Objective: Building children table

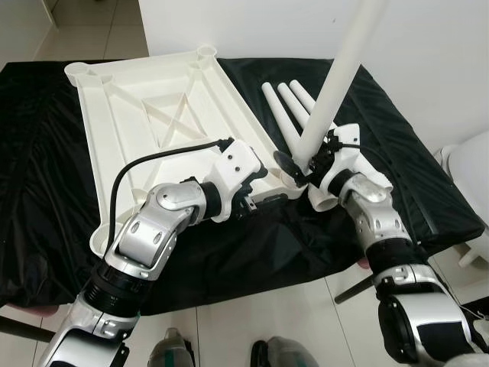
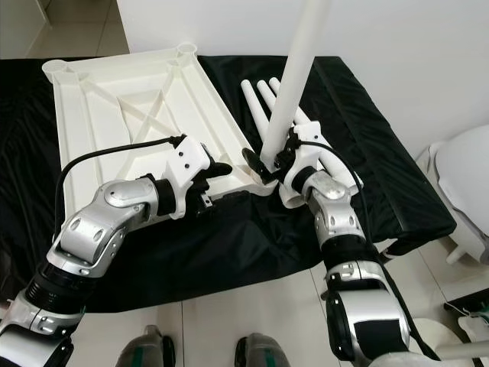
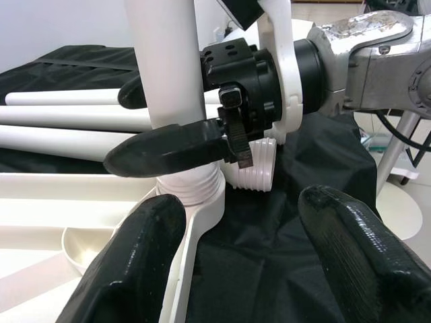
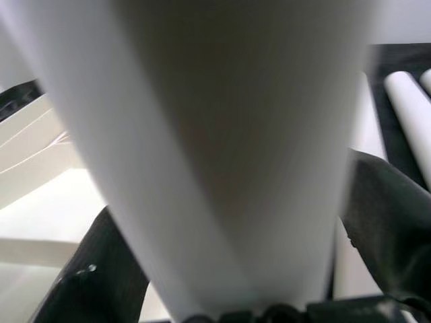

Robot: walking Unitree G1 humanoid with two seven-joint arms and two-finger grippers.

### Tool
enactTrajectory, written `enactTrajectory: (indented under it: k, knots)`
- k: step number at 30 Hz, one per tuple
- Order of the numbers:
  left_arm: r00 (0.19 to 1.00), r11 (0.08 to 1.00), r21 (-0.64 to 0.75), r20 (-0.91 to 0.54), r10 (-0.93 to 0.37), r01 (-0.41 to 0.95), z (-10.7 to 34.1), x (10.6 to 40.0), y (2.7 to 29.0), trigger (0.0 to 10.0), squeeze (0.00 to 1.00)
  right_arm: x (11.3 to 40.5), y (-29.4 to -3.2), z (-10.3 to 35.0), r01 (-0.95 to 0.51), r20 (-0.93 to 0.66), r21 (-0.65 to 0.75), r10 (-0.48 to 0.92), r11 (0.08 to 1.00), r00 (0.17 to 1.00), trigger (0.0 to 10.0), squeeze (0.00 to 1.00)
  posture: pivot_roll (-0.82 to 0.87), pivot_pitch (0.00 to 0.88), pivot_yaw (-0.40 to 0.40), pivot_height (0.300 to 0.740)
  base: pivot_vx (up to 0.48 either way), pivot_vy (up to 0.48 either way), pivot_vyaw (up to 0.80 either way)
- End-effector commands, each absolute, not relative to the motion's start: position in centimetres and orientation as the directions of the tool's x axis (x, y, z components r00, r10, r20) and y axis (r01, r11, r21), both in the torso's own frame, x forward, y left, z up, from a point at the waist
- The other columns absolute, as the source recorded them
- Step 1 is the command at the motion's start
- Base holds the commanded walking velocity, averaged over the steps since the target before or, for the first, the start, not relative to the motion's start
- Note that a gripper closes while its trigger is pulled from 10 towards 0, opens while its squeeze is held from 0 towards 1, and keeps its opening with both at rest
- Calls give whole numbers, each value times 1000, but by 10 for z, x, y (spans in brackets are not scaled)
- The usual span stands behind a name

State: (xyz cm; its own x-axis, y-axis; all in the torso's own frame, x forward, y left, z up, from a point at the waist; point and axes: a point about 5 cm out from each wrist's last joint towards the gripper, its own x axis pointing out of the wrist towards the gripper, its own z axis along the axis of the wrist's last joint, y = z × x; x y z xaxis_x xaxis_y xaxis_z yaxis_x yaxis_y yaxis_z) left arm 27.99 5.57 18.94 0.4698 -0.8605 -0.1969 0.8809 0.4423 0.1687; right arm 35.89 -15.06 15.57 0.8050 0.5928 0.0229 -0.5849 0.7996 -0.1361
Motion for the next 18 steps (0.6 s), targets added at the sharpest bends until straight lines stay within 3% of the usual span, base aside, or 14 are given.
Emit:
enactTrajectory:
  k: [1, 2, 3, 16, 17, 18]
  knots:
    - [475, 446, 177, -202, -856, 878, 191, 281, 54, 10000, 0, 361, -153, 156, -598, 11, -143, 605, 789, 796, 4078, 0, -37, 0, -29, 740, 0, 0, 0]
    - [475, 446, 177, -202, -856, 878, 191, 281, 54, 10000, 0, 361, -153, 156, -598, 11, -143, 605, 789, 796, 4078, 0, -37, 0, -29, 740, 0, 0, 0]
    - [477, 447, 178, -201, -855, 877, 191, 281, 55, 10000, 0, 361, -154, 155, -604, 7, -139, 610, 785, 792, 0, 0, -33, 0, -30, 740, 0, 0, 0]
    - [479, 449, 178, -203, -854, 876, 191, 280, 55, 10000, 0, 358, -157, 137, -611, -44, -59, 609, 789, 792, 0, 0, -36, 0, -28, 740, 0, 0, 0]
    - [478, 448, 177, -203, -855, 876, 192, 280, 55, 10000, 0, 357, -157, 136, -598, -45, -52, 597, 799, 801, 10000, 0, -36, 0, -27, 740, 0, 0, 0]
    - [478, 448, 177, -203, -855, 876, 192, 280, 55, 10000, 0, 357, -157, 136, -598, -45, -52, 597, 799, 801, 10000, 0, -36, 0, -27, 740, 0, 0, 0]
